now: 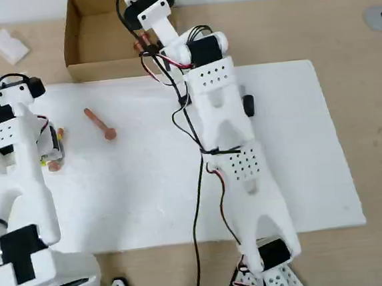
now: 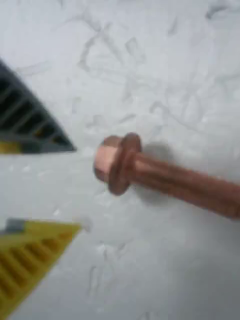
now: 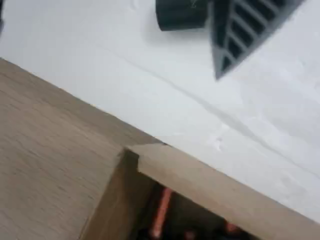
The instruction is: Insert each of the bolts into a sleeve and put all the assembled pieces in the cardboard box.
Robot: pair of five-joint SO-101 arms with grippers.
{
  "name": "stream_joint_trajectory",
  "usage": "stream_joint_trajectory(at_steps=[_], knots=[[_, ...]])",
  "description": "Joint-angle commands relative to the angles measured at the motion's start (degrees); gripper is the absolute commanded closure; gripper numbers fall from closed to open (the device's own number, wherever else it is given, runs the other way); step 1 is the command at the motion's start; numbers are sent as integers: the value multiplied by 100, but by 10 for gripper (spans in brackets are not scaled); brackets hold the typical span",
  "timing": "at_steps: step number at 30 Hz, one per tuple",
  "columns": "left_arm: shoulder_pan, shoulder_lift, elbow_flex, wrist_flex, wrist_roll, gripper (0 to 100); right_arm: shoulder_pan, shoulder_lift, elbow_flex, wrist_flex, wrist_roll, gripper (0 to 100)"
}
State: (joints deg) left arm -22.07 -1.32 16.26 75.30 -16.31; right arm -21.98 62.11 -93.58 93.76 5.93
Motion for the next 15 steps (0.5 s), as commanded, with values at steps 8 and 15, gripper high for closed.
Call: stream_joint_trajectory(at_steps=[8, 15], knots=[[-352, 664, -185, -651, -580, 898, 127, -734, -189, 246, 26, 669], [-211, 1138, -211, -1099, -1187, 898, 119, -734, -189, 308, 26, 669]])
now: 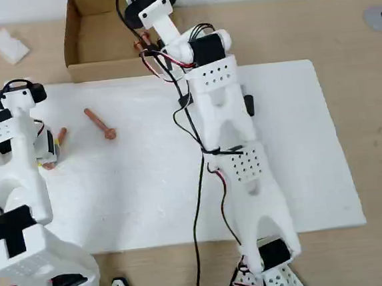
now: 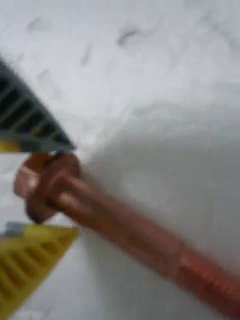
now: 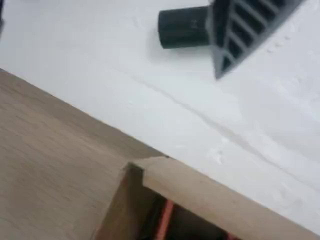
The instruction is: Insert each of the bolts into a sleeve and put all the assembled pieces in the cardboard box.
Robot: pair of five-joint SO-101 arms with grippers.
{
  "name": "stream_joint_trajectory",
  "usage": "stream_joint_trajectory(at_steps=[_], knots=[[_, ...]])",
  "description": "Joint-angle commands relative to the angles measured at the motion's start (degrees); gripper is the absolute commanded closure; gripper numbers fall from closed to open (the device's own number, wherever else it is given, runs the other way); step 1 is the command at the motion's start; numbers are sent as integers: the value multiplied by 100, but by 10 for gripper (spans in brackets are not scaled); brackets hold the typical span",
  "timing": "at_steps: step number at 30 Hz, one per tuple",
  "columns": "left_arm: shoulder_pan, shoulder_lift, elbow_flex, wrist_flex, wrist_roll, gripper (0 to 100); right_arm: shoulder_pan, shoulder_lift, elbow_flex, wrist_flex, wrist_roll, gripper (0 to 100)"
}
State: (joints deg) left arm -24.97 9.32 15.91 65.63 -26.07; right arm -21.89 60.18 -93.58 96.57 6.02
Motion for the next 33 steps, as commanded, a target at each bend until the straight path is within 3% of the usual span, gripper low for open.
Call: stream_joint_trajectory(at_steps=[1, 7, 11, 17, 22, 29, 33], knots=[[123, 136, -158, -167, -308, 898, 101, -541, -189, 26, 18, 669], [290, 655, -202, -167, -668, 898, 92, -541, -189, 26, 18, 669], [290, 989, -299, -141, -1011, 998, 92, -541, -189, 26, 18, 669], [264, 1112, -492, -114, -1424, 991, 92, -541, -189, 26, 18, 669], [281, 1015, -677, 26, -2470, 991, 92, -541, -189, 26, 18, 669], [273, 435, -2110, 1732, -4853, 990, 92, -541, -189, 26, 18, 669], [281, 418, -2848, 2409, -5556, 990, 92, -541, -189, 44, 18, 669]])
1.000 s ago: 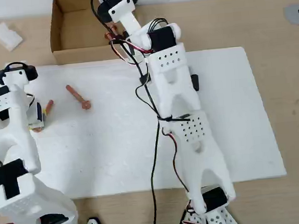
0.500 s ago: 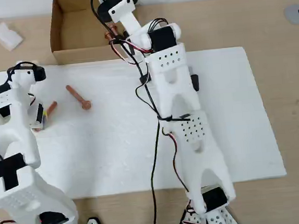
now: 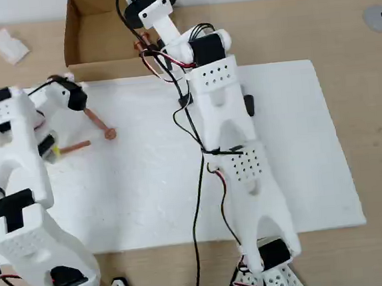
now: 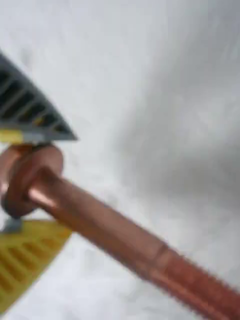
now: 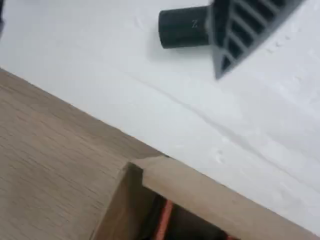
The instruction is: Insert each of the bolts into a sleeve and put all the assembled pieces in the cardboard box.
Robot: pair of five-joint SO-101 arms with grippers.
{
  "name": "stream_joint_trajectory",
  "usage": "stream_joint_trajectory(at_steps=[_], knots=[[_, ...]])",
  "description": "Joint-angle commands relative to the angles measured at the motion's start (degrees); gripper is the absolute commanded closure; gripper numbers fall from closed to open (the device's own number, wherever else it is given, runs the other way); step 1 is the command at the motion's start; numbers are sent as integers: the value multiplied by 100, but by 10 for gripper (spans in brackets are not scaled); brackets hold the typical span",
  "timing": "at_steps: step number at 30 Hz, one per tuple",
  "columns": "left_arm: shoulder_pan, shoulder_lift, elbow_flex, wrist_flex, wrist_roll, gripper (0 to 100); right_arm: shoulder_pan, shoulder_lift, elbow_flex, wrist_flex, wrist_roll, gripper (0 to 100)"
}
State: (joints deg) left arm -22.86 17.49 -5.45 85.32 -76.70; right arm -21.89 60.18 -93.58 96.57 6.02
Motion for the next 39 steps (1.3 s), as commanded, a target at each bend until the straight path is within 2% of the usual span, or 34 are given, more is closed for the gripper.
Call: stream_joint_trajectory(at_steps=[1, 8, 12, 20, 27, 30, 32, 34, 39], knots=[[70, -400, -835, 519, -624, 990, 92, -541, -189, 97, 18, 669], [88, -356, -1020, 554, -1046, 991, 110, -541, -189, 264, 18, 669], [105, 22, -1081, 211, -1011, 989, 110, -541, -189, 264, 18, 669], [70, 497, -1231, 35, -440, 884, 119, -541, -189, 264, 26, 670], [70, 927, -1960, 70, 519, 868, 119, -541, -189, 264, 26, 670], [53, 963, -2084, 88, 1477, 871, 119, -541, -189, 264, 26, 670], [97, 919, -2136, 343, 2646, 872, 119, -541, -189, 281, 26, 670], [123, 813, -2303, 747, 4290, 875, 119, -549, -198, 343, 26, 670], [9, 673, -2303, 1521, 9371, 947, 119, -541, -198, 378, 18, 670]])
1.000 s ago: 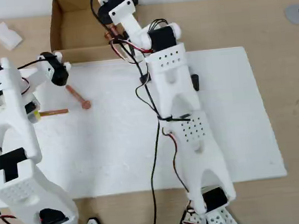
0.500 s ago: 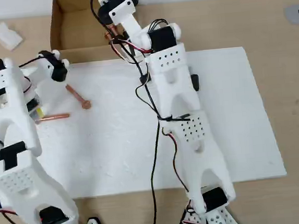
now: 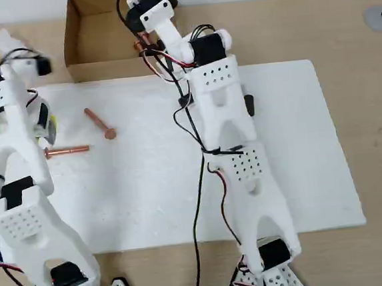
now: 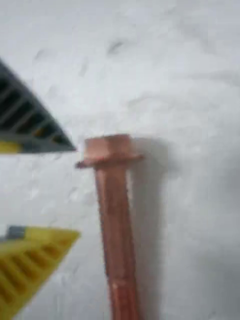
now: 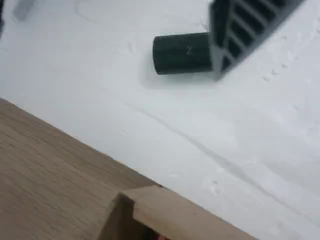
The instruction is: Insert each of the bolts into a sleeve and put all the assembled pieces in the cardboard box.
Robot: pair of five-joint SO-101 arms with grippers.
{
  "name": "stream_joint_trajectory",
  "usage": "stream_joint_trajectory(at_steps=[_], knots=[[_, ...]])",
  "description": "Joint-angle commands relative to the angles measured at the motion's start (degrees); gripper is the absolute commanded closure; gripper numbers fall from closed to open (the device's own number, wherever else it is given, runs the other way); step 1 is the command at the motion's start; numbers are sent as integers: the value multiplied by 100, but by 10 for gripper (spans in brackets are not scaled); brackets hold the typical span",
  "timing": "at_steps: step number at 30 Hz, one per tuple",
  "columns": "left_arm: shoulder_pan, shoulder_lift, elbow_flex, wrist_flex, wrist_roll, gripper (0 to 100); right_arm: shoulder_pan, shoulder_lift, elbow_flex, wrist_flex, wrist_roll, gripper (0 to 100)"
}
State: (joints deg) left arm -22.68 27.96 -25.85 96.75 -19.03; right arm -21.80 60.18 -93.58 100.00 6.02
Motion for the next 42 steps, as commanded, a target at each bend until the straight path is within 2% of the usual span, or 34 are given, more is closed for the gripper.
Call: stream_joint_trajectory(at_steps=[1, 3, 8, 10, 12, 20, 24, 29, 35, 42], knots=[[-26, -374, -141, 387, 4237, 967, 101, -532, -189, 26, 18, 670], [-18, -382, 114, 369, 4976, 995, 92, -523, -189, 18, 18, 670], [-9, -330, 791, 369, 7112, 990, 84, -514, -189, 9, 18, 670], [0, -338, 835, 360, 7613, 989, 84, -514, -189, 9, 18, 670], [0, -347, 765, 352, 7771, 984, 75, -514, -180, 9, 18, 670], [-26, -338, 132, 352, 7982, 753, 75, -514, -171, 26, 18, 670], [-9, -303, 158, 352, 7903, 750, 110, -514, -180, 44, 18, 670], [-35, 48, 202, 352, 7314, 750, 119, -514, -180, 44, 18, 670], [-9, 734, 202, -97, 6681, 750, 119, -514, -180, 44, 18, 670], [0, 963, 202, -466, 6646, 750, 119, -514, -163, 44, 18, 670]])
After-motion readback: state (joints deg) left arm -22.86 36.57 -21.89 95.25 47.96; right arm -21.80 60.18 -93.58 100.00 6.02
